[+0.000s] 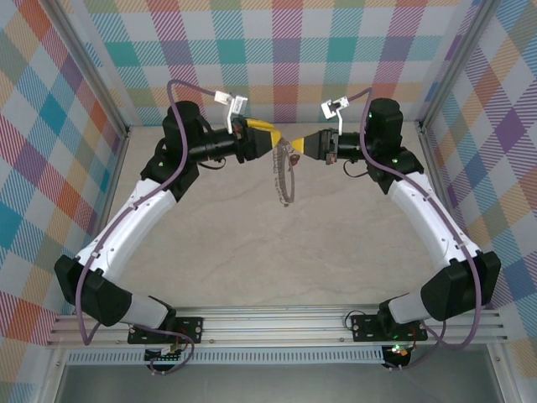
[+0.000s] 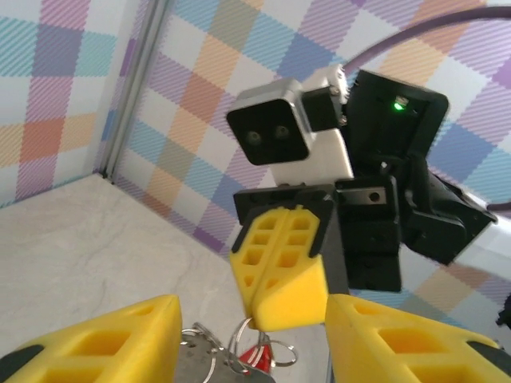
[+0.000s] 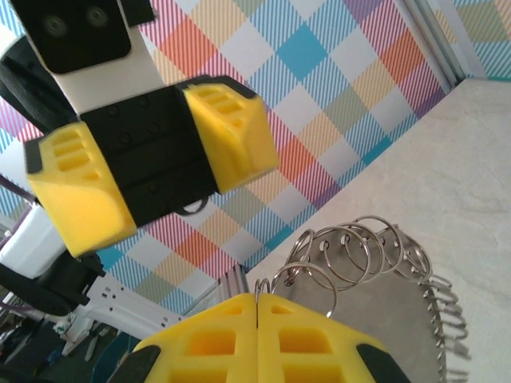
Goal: Put the keys on the keyring
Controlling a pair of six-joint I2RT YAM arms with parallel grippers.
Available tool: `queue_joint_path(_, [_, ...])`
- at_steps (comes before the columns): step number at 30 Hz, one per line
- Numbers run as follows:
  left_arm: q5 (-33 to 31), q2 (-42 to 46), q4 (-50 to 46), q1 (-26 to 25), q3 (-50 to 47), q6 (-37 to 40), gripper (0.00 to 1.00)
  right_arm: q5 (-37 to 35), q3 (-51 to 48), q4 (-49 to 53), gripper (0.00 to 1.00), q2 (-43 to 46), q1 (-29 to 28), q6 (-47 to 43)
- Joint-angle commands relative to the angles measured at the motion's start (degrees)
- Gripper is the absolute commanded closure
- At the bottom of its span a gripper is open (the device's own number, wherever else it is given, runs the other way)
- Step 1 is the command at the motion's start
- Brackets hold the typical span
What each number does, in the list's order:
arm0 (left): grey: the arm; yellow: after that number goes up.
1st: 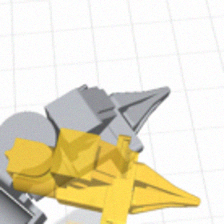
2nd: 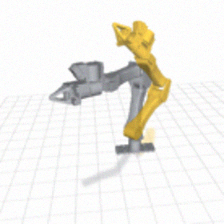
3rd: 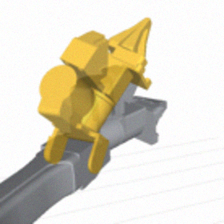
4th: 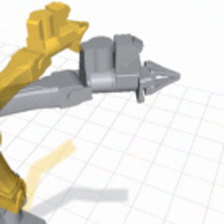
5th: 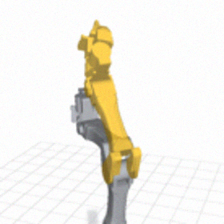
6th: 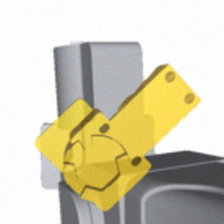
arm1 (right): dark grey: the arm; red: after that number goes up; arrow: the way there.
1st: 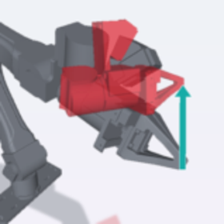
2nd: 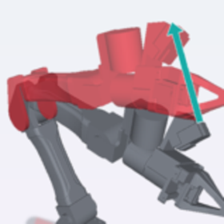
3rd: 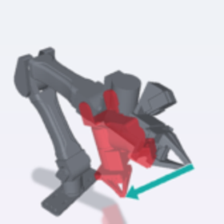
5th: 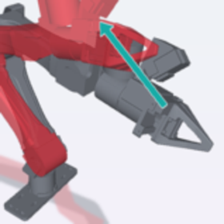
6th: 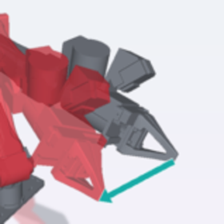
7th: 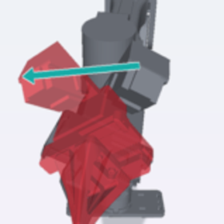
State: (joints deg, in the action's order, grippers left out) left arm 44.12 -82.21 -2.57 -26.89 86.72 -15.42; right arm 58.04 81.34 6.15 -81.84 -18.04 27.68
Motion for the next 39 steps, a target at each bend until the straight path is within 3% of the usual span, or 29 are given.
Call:
queue_joint_path(1, [5.96, -2.8, -8.7, 0.75, 4.46, 6.8, 0.53, 5.69, 3.11, 2.7, 1.0, -1.11, 1.1, -3.62])
queue_joint_path(8, [11.27, -8.12, -16.0, 0.71, 10.38, 9.8, 0.61, 8.48, 3.83, 3.25, 1.0, -2.42, 1.67, -4.13])
queue_joint_path(39, [16.34, -9.88, -11.3, -1.01, 8.56, 7.42, 0.69, 7.0, 1.12, -0.52, 1.0, -2.79, 1.7, -2.01])
